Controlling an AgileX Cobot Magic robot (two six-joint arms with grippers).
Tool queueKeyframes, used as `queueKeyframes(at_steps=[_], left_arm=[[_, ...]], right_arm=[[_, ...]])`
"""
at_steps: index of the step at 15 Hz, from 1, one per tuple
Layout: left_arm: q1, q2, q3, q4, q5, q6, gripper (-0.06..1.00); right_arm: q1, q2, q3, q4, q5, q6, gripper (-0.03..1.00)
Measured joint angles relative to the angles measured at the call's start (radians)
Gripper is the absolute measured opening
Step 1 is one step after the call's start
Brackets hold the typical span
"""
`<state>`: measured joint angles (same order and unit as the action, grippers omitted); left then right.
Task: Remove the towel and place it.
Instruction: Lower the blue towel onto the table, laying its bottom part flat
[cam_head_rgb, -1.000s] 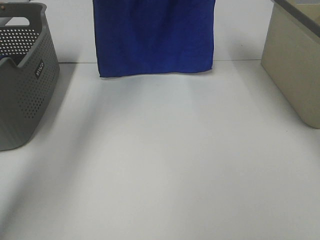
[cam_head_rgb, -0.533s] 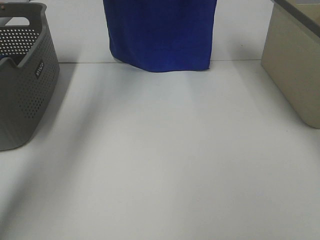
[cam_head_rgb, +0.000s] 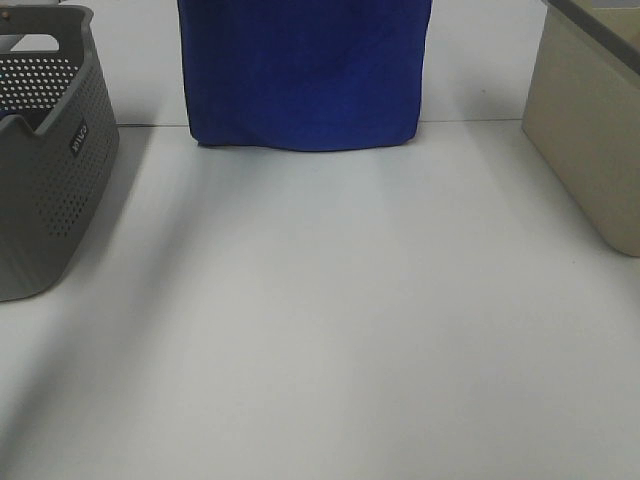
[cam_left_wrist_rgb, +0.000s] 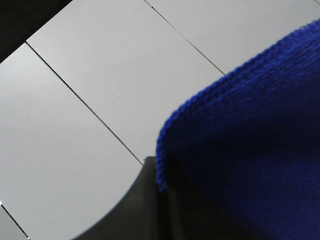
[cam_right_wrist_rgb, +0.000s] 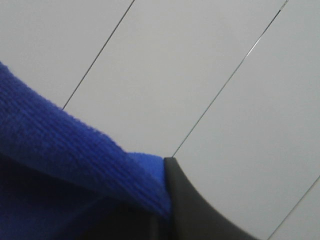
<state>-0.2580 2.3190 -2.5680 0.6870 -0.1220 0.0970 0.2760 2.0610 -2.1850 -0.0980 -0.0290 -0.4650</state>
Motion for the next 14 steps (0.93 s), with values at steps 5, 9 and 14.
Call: queueKeyframes(at_steps=[5,9,14], left_arm=[[0.000,0.000,0.000,0.000,0.000,0.000,0.00],[0.000,0.000,0.000,0.000,0.011,0.000,0.00],[-0.031,-0.011,0.000,-0.051,0.283,-0.073,0.00]], right_arm=[[0.000,0.000,0.000,0.012,0.029,0.000,0.02],[0.000,0.000,0.000,0.013,0.036,0.000,0.02],[0.001,-0.007,0.000,0.129,0.236,0.021,0.02]])
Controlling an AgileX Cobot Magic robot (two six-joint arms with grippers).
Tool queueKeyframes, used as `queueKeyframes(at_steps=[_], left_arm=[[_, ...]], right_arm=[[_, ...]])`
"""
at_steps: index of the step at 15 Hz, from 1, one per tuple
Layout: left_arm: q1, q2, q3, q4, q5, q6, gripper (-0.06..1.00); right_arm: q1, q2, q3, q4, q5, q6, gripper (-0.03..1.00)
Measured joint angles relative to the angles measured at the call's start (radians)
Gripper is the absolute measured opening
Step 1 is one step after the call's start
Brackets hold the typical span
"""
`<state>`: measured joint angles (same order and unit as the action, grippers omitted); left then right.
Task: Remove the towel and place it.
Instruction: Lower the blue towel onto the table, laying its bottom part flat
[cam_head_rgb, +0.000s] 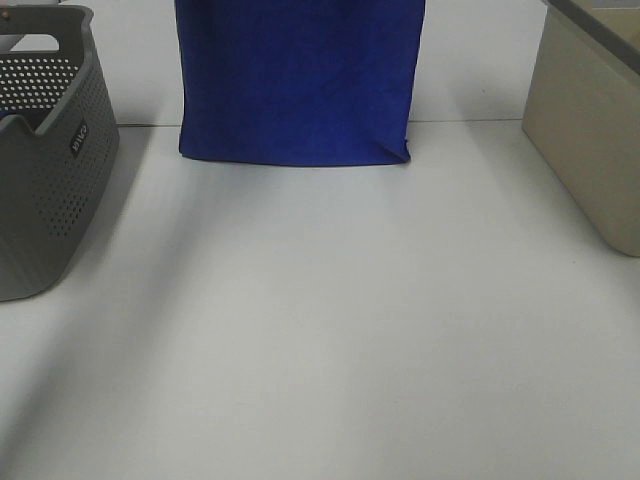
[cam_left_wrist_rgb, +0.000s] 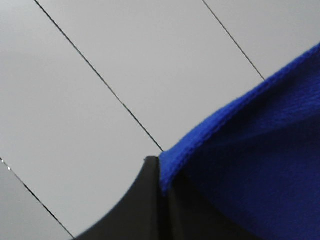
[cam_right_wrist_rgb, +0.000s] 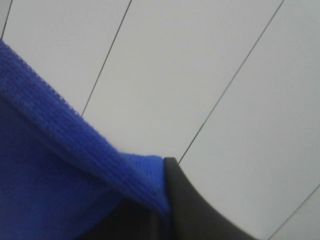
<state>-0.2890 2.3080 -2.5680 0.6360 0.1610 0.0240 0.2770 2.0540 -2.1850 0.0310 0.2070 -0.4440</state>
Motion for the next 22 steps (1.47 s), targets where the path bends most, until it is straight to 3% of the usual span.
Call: queueKeyframes(at_steps=[3,6,10,11,12,16,20,22], left_arm=[[-0.074,-0.034,0.000,-0.151,0.325,0.058,0.00],[-0.117,-0.076,0.000,-0.309,0.689,0.129,0.00],[-0.123,-0.182,0.000,-0.368,1.010,0.126,0.00],[-0.123,-0.244,0.000,-0.412,1.052,0.113,0.00],[-0.123,-0.255,0.001,-0.428,1.053,0.108,0.00],[-0.123,-0.331,0.060,-0.508,1.055,0.065,0.00],[-0.123,-0.465,0.290,-0.526,1.057,-0.011,0.00],[-0.123,-0.557,0.420,-0.601,1.057,-0.024,0.00]], right_arm=[[0.000,-0.041,0.000,0.066,0.217,0.000,0.02],[0.000,-0.090,0.000,0.121,0.495,0.000,0.02],[0.000,-0.127,0.000,0.219,0.793,0.000,0.02],[0.000,-0.161,0.000,0.251,0.913,0.004,0.02],[0.000,-0.181,0.000,0.255,0.974,0.014,0.02],[0.000,-0.195,-0.001,0.254,1.011,0.040,0.02],[0.000,-0.220,0.035,0.253,1.010,0.094,0.02],[0.000,-0.285,0.128,0.253,1.010,0.104,0.02]])
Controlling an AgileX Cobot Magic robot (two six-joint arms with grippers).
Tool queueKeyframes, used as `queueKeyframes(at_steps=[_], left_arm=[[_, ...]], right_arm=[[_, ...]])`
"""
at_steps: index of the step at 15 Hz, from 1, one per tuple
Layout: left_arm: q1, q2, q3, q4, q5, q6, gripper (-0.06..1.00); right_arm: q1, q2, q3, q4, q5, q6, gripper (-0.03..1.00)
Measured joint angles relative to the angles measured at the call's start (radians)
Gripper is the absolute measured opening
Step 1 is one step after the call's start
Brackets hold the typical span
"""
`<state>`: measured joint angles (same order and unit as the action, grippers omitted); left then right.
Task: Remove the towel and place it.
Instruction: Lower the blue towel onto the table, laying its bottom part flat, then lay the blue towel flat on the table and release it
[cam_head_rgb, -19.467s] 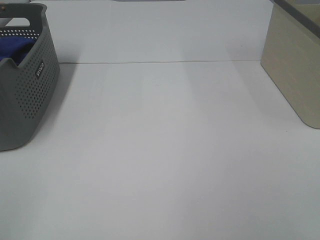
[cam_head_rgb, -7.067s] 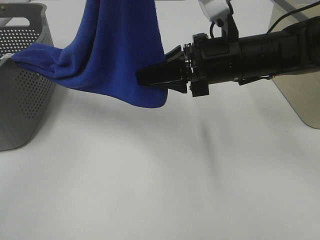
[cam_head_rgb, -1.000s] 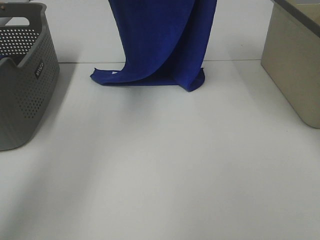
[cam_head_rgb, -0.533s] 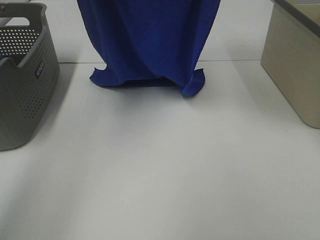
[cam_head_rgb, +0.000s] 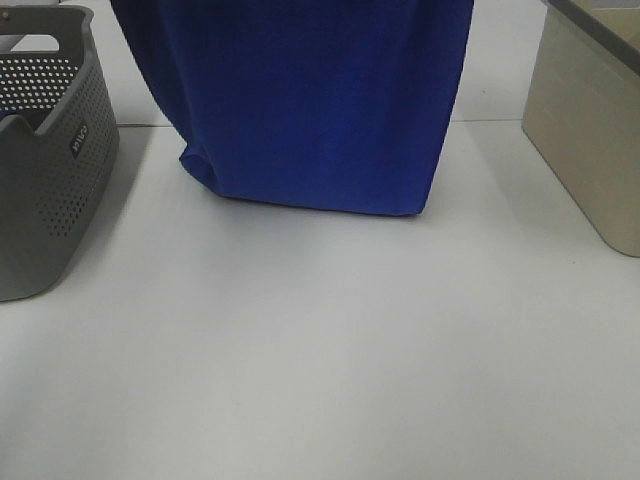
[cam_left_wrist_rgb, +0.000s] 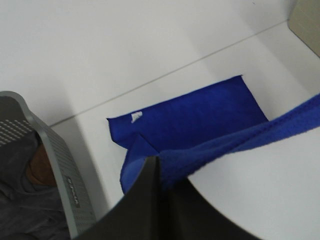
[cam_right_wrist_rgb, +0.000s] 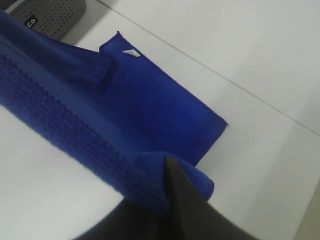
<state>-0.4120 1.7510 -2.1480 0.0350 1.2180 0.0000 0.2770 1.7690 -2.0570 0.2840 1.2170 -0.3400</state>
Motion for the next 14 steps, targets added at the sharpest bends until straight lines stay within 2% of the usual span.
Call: queueKeyframes(at_steps=[1,2,6,10,14], left_arm=[[0.000,-0.034,0.067,-0.035,0.000,0.000,0.00],[0.000,-0.094,0.196,-0.094,0.000,0.000,0.00],[-0.002,-0.257,0.463,-0.125,-0.002,-0.026,0.00],[-0.003,-0.411,0.665,-0.177,-0.006,-0.028,0.00],[-0.003,-0.483,0.851,-0.268,-0.009,-0.029,0.00]], right_arm=[[0.000,-0.044,0.062,0.003,0.001,0.001,0.02],[0.000,-0.126,0.193,0.024,0.001,0.007,0.02],[0.000,-0.269,0.441,0.062,0.000,0.020,0.02],[0.004,-0.358,0.594,0.123,0.000,0.028,0.02],[0.007,-0.444,0.758,0.151,-0.002,0.028,0.02]])
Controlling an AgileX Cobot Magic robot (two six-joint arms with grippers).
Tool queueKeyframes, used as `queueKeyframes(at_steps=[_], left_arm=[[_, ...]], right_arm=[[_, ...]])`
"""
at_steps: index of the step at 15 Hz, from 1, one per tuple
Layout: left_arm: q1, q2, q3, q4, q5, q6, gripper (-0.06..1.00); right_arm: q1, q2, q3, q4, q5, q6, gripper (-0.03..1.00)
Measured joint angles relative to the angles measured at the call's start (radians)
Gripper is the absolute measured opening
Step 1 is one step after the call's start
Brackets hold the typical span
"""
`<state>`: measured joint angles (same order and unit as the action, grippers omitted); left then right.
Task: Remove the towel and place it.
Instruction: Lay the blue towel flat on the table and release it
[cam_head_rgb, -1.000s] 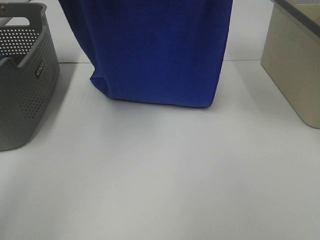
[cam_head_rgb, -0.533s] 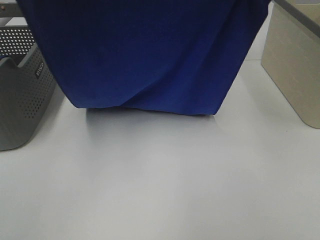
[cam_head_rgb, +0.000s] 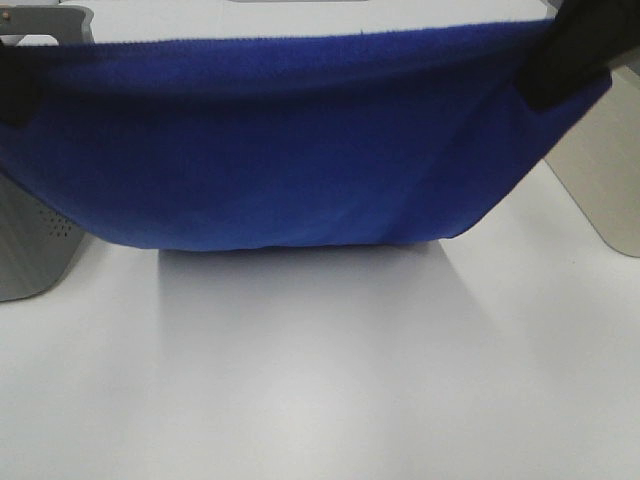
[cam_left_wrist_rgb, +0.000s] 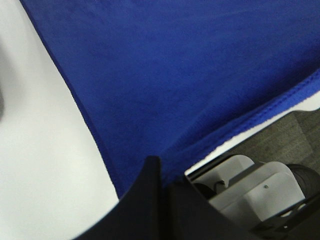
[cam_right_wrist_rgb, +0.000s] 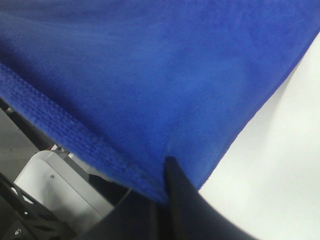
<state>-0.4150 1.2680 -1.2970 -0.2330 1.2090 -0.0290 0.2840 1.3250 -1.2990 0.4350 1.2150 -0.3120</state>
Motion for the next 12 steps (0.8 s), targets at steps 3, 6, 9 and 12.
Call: queueKeyframes(at_steps=[3,6,9,12], left_arm=[[-0.048,-0.005,0.119,-0.030,-0.004,-0.002,0.00],[-0.106,-0.006,0.224,-0.032,-0.006,-0.043,0.00],[-0.184,-0.006,0.351,-0.051,-0.016,-0.097,0.00],[-0.248,-0.007,0.499,-0.127,-0.109,-0.118,0.00]], right_arm=[[0.000,-0.047,0.135,0.000,-0.001,0.000,0.02],[0.000,-0.077,0.283,0.013,-0.003,0.001,0.02],[0.000,-0.079,0.460,0.038,-0.003,0.001,0.02],[0.000,-0.080,0.598,0.041,-0.003,0.001,0.02]])
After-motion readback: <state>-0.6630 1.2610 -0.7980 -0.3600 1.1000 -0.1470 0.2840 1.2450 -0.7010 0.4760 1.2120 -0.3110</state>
